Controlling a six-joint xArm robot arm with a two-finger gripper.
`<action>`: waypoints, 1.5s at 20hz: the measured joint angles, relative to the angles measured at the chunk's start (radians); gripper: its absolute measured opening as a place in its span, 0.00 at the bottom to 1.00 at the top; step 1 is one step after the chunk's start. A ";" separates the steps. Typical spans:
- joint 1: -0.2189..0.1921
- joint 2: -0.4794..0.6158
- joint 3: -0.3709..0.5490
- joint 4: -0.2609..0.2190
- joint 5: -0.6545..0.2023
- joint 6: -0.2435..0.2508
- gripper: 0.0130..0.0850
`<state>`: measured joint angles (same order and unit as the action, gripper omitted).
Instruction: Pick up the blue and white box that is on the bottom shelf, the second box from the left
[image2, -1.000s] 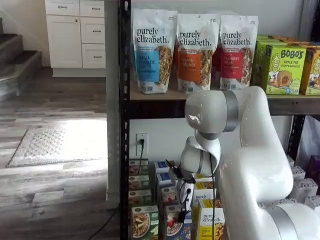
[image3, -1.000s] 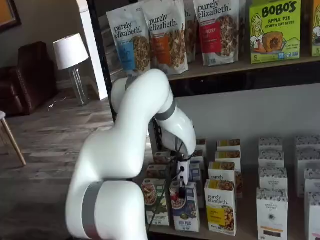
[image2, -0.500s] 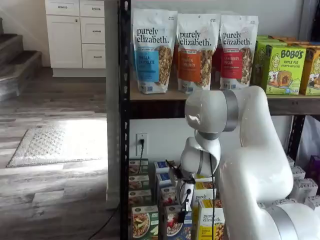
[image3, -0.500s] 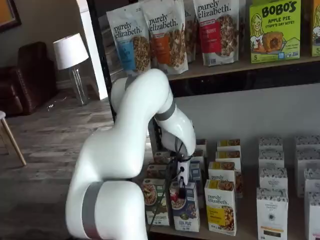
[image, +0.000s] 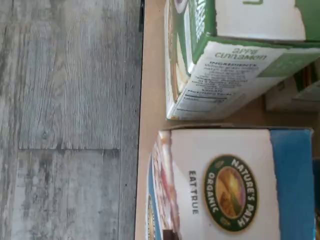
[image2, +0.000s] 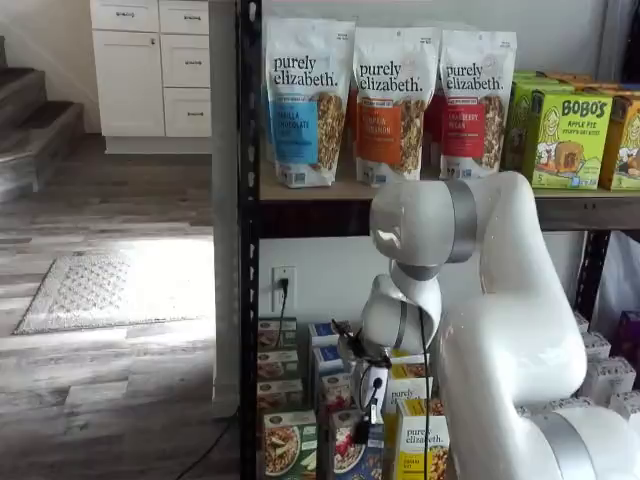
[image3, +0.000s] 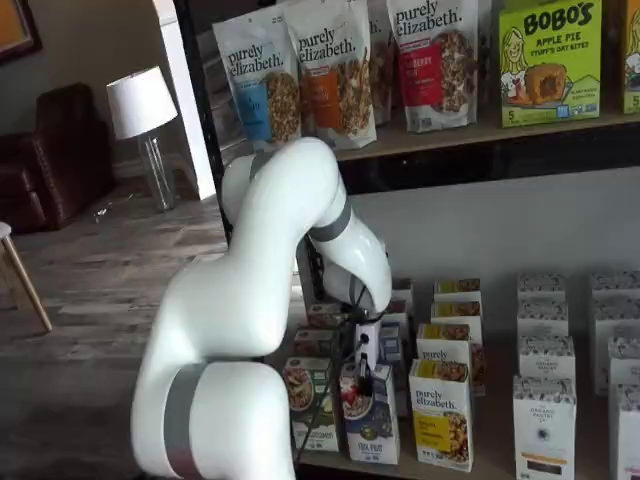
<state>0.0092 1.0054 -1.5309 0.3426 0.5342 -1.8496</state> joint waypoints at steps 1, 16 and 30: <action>0.000 -0.001 0.000 0.002 0.000 -0.002 0.44; 0.003 -0.066 0.103 0.050 -0.030 -0.047 0.44; 0.069 -0.326 0.486 0.251 -0.153 -0.190 0.44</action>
<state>0.0786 0.6793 -1.0446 0.5935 0.3812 -2.0393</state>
